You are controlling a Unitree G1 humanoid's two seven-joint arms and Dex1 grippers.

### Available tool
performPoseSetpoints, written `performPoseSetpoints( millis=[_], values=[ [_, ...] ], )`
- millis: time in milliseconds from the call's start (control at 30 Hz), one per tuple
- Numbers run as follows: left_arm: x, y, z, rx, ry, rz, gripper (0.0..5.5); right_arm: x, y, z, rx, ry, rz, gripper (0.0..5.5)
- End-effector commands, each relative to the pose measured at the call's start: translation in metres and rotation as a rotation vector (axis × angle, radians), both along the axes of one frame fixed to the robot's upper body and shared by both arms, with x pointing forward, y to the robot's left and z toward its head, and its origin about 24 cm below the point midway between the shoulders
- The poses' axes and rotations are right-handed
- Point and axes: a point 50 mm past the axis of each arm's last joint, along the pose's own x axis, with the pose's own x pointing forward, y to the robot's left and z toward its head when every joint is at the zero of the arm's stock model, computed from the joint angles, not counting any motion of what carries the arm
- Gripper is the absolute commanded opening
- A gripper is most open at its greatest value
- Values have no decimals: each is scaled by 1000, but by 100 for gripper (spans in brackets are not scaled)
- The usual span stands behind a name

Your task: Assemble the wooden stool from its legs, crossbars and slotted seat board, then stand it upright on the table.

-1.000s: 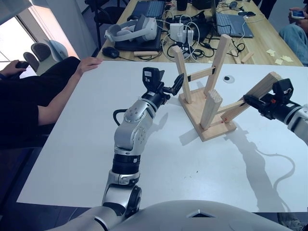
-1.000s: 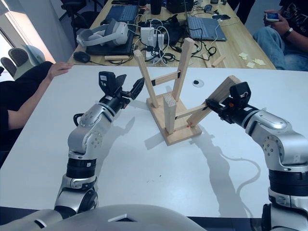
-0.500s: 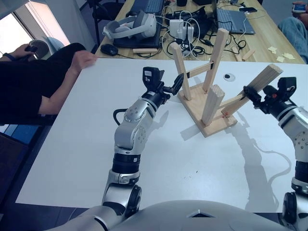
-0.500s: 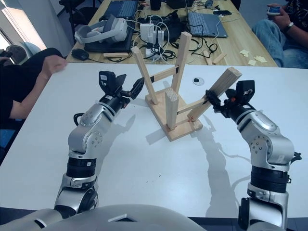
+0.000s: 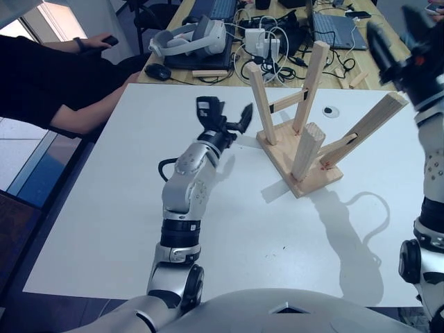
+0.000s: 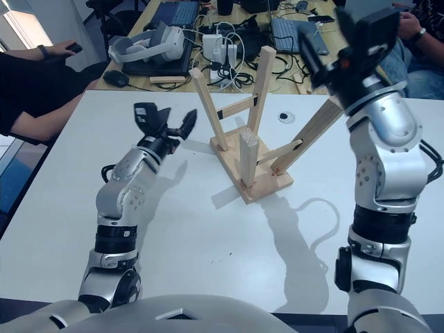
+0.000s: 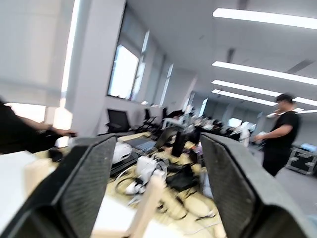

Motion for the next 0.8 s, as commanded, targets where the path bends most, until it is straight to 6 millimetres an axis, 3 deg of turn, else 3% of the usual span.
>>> performPoseSetpoints(
  millis=[33,133,167,233,333,400,467,533,600,700,800],
  values=[
    [6,49,6,-60,-21,361,411,-22,-12,-93,-104,597,22,237],
    [7,55,10,-81,-29,426,411,-47,-39,-153,-174,1010,-51,190],
    [8,53,10,-86,-25,424,411,-49,-46,-165,-166,1071,-75,176],
    [9,49,8,-87,-10,411,411,-39,-48,-163,-129,1037,-84,146],
    [9,47,2,-77,12,400,411,-17,-35,-138,-85,802,-44,89],
    [7,51,-2,-38,-1,409,411,-1,-20,-91,31,475,-16,65],
    [4,59,-9,-18,-5,430,411,1,-4,-39,125,170,32,34],
    [4,61,-13,-26,-7,436,411,-3,13,-4,148,0,73,11],
    [6,59,-15,-33,-22,424,411,-12,44,26,171,-115,167,11],
    [9,56,-19,-51,-27,417,411,-26,81,39,189,-121,301,11],
    [12,54,-22,-59,-23,406,411,-40,105,16,113,63,457,11]
  ],
)
